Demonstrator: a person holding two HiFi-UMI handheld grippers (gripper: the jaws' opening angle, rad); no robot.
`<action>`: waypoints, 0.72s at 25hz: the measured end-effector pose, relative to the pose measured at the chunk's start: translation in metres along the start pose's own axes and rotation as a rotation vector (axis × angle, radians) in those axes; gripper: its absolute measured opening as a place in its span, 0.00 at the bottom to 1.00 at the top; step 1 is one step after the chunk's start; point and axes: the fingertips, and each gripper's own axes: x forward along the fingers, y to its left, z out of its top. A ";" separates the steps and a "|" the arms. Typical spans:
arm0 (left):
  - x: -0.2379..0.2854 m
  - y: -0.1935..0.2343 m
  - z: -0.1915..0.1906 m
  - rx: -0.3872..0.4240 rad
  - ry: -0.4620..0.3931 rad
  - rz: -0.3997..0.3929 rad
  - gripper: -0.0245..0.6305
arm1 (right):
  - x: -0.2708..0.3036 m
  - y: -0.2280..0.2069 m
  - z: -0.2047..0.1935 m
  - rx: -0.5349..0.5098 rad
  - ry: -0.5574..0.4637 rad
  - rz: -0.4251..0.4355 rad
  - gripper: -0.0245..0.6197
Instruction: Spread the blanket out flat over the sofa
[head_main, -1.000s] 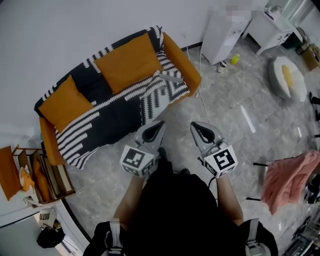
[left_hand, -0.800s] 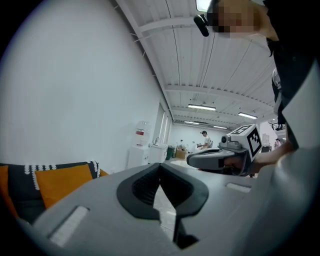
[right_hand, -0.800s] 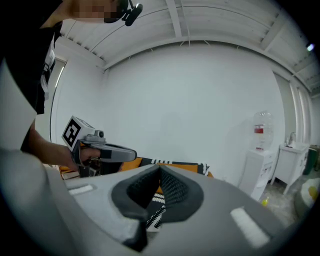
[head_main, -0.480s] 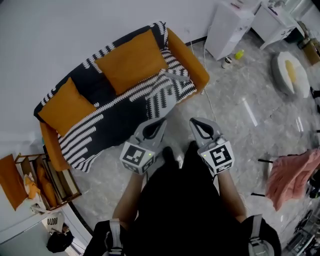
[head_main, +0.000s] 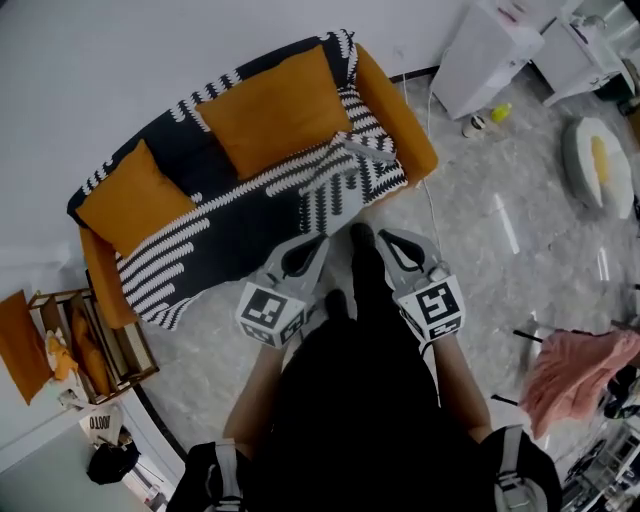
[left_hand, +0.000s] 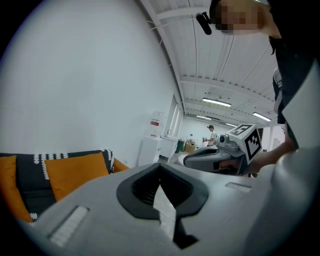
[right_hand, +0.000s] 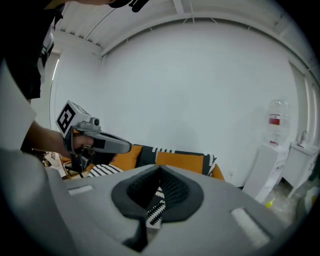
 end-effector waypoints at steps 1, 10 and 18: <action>0.005 0.006 0.002 -0.001 0.001 0.008 0.05 | 0.009 -0.005 0.001 -0.010 -0.002 0.015 0.04; 0.073 0.065 0.019 -0.054 0.038 0.119 0.05 | 0.089 -0.085 -0.003 -0.007 0.057 0.105 0.04; 0.143 0.108 0.018 -0.108 0.089 0.211 0.05 | 0.156 -0.152 -0.012 -0.004 0.109 0.186 0.04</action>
